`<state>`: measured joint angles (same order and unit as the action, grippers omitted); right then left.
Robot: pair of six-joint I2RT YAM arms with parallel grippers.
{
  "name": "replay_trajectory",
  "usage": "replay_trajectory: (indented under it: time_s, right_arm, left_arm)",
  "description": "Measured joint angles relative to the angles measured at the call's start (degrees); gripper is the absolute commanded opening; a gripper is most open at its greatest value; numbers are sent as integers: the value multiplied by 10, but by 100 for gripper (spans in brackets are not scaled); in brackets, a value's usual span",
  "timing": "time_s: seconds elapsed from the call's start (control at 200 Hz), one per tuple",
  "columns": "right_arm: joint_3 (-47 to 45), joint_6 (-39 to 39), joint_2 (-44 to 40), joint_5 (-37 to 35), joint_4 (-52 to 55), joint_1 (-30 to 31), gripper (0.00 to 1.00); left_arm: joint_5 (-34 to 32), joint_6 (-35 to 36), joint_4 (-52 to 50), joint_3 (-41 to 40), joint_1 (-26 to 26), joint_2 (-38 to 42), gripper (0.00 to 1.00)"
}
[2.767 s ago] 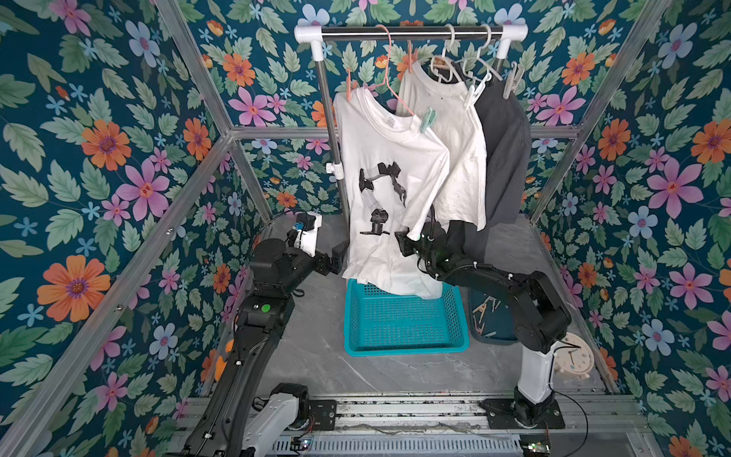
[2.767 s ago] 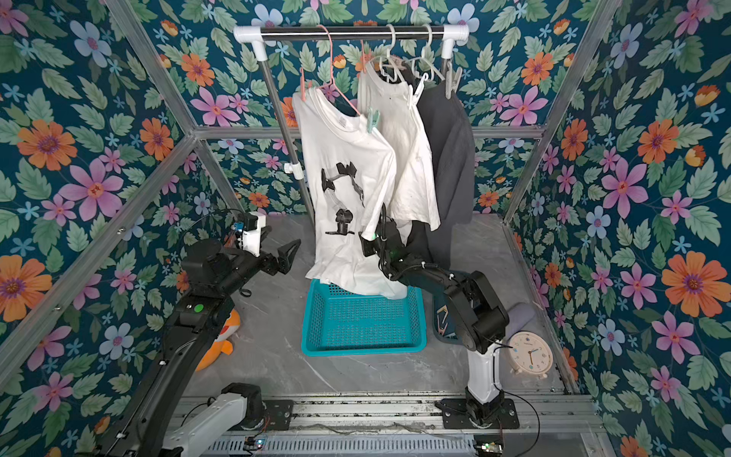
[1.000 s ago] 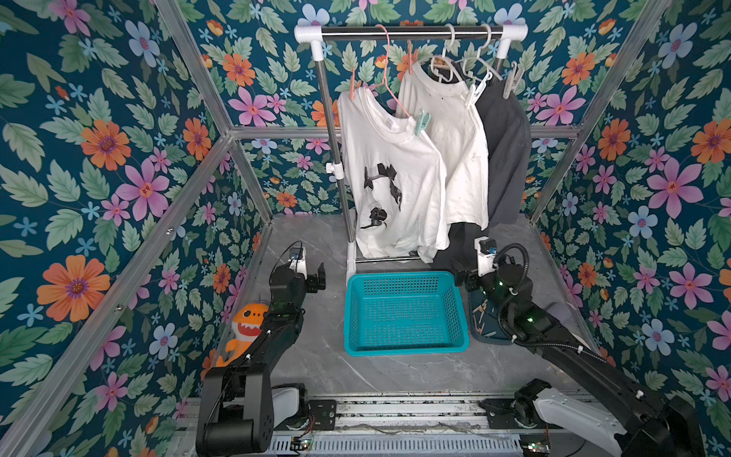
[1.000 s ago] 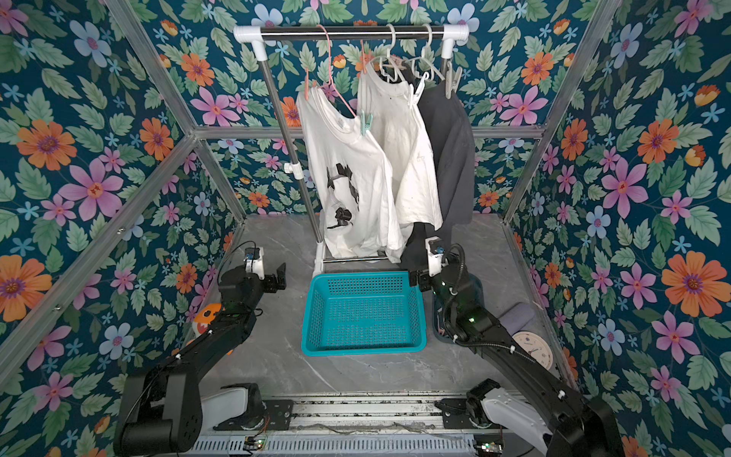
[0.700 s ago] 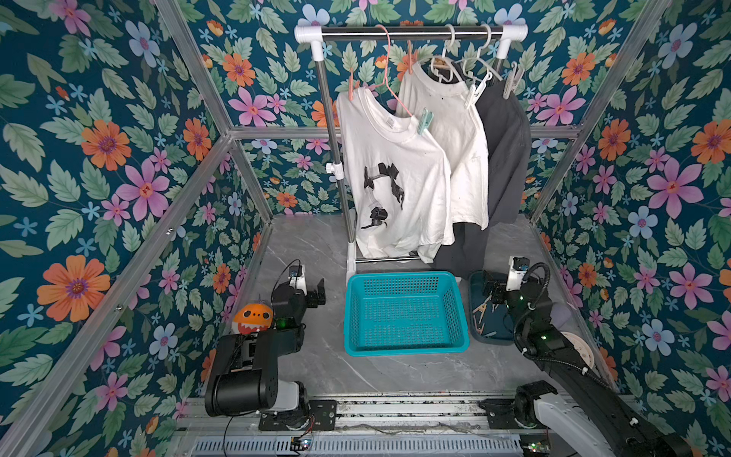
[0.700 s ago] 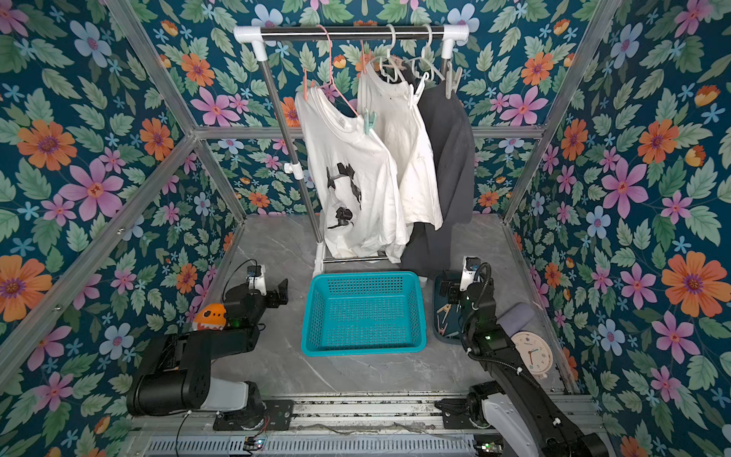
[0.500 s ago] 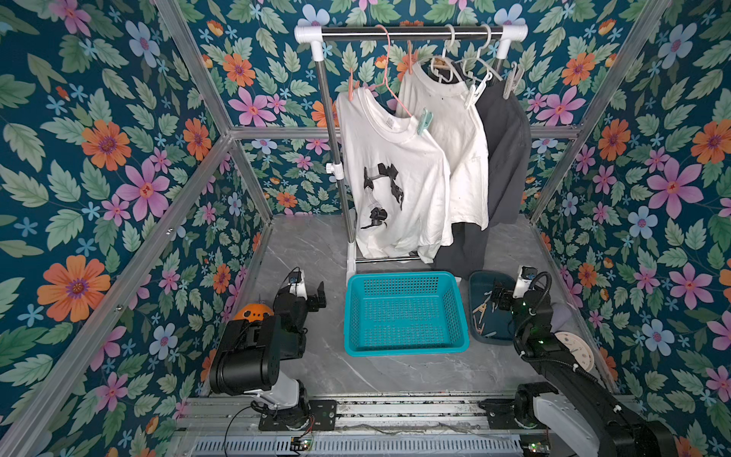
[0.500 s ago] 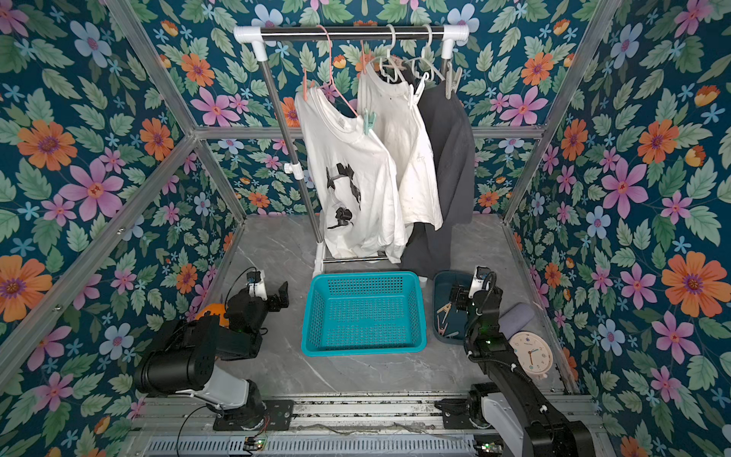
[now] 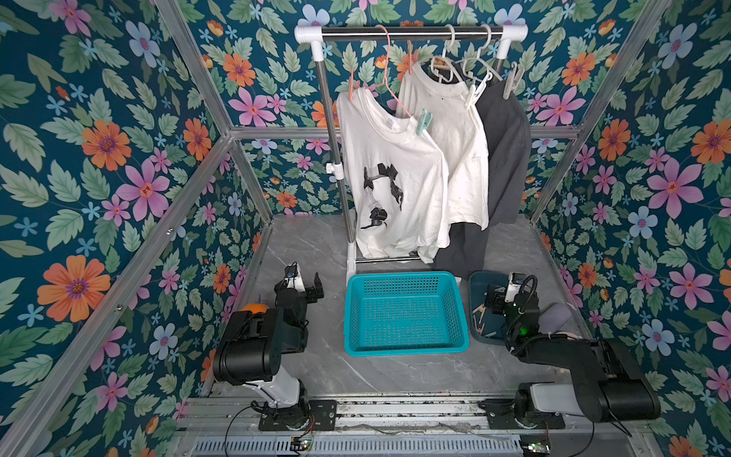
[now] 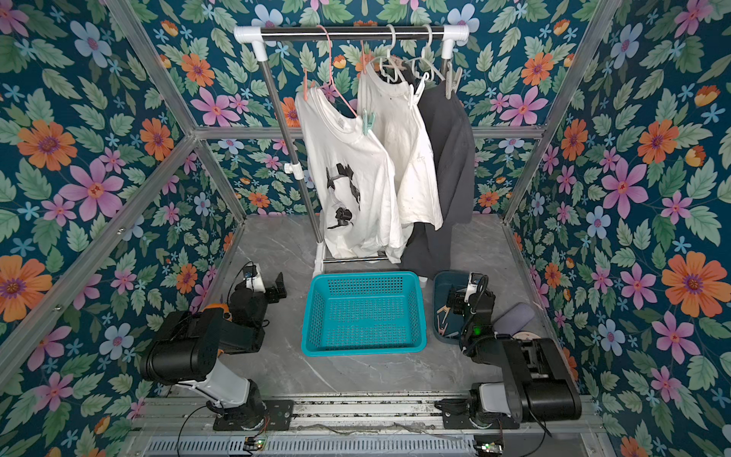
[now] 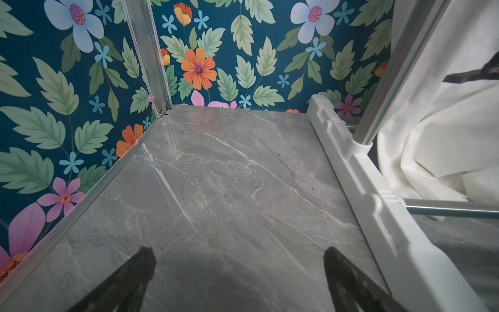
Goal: Use clothespins to secure the t-shirt on both sides of the hanger
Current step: Reset both arms
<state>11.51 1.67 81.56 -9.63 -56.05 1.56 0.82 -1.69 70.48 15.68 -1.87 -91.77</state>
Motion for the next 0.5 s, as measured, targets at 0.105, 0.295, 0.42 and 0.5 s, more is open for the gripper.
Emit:
replay_trajectory:
  time_s: [0.105,0.295,0.42,0.5]
  right_arm:
    - [46,9,14,27,23,-13,99]
    - [55,25,15,50,34,-33,100]
    - [54,27,14,50,40,-35,100]
    - [54,27,15,50,41,-34,100]
  left_arm:
    - [-4,0,-3,0,1,0,100]
    - [4,5,-14,10,7,0,100]
    - [7,7,-15,10,8,0,100]
    - [7,7,-15,10,8,0,100]
